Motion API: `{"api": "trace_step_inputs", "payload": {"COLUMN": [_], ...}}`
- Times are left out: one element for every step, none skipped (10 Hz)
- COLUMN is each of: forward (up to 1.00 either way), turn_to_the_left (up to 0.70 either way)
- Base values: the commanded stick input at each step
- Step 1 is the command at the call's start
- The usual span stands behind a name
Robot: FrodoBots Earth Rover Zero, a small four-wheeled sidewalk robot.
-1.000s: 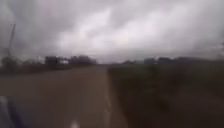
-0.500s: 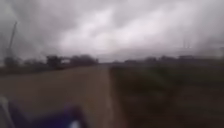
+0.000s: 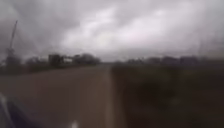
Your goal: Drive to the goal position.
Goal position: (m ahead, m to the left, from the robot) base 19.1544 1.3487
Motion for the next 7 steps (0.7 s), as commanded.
{"api": "trace_step_inputs", "payload": {"forward": [0.85,0.85,0.85,0.85,0.85,0.85,0.85], "turn_to_the_left": [0.0,0.0,0.0,0.0,0.0,0.0,0.0]}}
